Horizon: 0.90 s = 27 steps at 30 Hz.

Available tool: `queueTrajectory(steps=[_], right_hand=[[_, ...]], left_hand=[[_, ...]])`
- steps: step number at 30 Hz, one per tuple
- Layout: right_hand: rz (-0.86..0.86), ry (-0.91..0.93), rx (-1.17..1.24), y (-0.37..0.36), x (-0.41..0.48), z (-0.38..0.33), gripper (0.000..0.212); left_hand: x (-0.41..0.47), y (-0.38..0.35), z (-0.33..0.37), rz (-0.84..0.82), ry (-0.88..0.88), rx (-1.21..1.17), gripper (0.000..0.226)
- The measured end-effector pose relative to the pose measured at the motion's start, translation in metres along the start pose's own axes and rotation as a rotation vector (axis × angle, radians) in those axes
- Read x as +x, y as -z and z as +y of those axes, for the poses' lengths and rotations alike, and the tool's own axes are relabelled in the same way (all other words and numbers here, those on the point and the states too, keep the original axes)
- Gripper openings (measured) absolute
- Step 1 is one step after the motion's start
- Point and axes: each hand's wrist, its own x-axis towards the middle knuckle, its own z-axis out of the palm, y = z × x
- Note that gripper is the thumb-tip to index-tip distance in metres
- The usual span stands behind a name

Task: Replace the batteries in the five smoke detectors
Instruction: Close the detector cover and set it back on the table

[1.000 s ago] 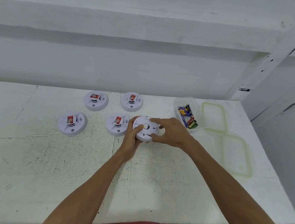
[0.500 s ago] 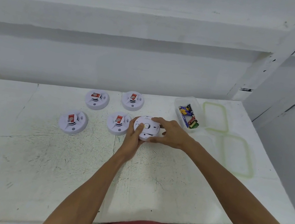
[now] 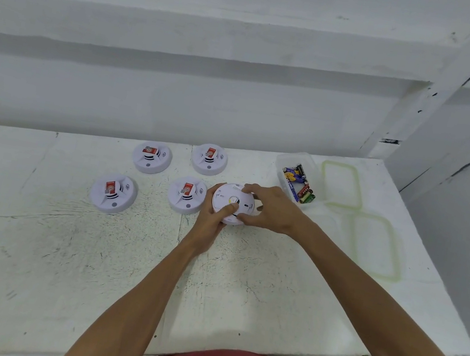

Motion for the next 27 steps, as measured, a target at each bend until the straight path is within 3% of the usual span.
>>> queueTrajectory(steps=[3, 10, 16, 21, 27], right_hand=[[0.026, 0.027, -0.047, 0.0009, 0.0010, -0.0050, 0.078], [0.020, 0.055, -0.155, -0.0022, 0.0040, -0.0072, 0.095], [0.081, 0.141, -0.062, 0.0025, 0.0038, -0.0078, 0.070], [0.058, 0.121, -0.097, -0.0013, 0.0018, -0.0018, 0.080], [0.075, 0.085, -0.185, 0.0022, -0.0029, -0.0026, 0.073]], left_hand=[[0.0006, 0.0013, -0.0006, -0.025, -0.005, 0.010, 0.083], [0.0014, 0.0037, 0.0000, -0.054, -0.024, 0.033, 0.090], [0.0019, 0.0046, 0.0015, -0.057, -0.004, -0.005, 0.077], [0.0043, 0.0082, 0.0015, -0.081, 0.014, 0.035, 0.085], [0.0023, 0.0037, 0.0001, -0.085, -0.018, 0.122, 0.076]])
